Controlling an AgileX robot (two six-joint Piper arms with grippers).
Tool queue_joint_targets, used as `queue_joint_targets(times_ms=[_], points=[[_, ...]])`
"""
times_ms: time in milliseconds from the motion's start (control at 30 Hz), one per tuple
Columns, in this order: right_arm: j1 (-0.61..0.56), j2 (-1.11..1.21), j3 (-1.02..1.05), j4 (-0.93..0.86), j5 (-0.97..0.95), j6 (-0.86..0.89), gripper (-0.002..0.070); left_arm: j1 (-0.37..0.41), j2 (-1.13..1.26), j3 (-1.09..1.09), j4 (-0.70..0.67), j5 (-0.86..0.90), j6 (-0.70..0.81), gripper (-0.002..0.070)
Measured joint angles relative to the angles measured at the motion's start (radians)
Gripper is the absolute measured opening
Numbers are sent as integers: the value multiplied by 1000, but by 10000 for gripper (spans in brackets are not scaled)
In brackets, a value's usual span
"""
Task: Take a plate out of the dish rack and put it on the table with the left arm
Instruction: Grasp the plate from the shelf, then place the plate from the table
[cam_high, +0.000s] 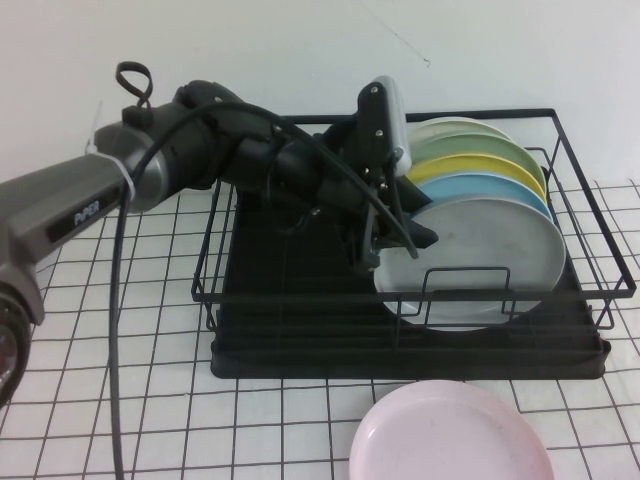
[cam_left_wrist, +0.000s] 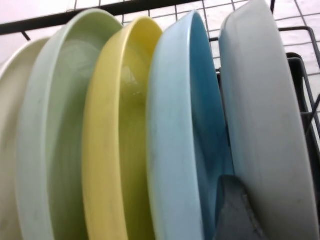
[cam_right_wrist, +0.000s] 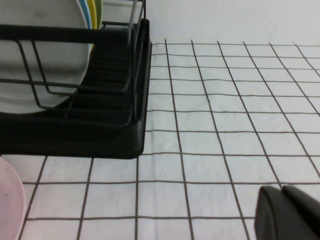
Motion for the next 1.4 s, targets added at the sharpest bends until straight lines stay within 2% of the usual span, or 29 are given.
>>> queue_joint_targets(times_ms=[200, 267, 400, 600, 900, 967, 1033, 1100, 1167, 1300, 1400], points=[[0, 0, 0, 0, 0, 0, -1, -19, 15, 0, -9, -33, 14, 317], [0, 0, 0, 0, 0, 0, -1, -19, 19, 0, -9, -36, 14, 291], [0, 0, 0, 0, 0, 0, -1, -22, 22, 0, -18, -63, -2, 125], [0, 0, 0, 0, 0, 0, -1, -25, 0, 0, -13, -78, -66, 123], [0, 0, 0, 0, 0, 0, -1, -25, -179, 0, 1, -78, -166, 117], [0, 0, 0, 0, 0, 0, -1, -25, -219, 0, -1, -42, -192, 81], [0, 0, 0, 0, 0, 0, -1, -25, -253, 0, 6, -22, -215, 81], [0, 0, 0, 0, 0, 0, -1, -25, -290, 0, 24, -9, -277, 81], [0, 0, 0, 0, 0, 0, -1, -25, -335, 0, 64, -1, -401, 81], [0, 0, 0, 0, 0, 0, -1, -46, -420, 0, 194, 47, -792, 81], [0, 0, 0, 0, 0, 0, -1, -109, -454, 0, 360, 127, -1040, 81]])
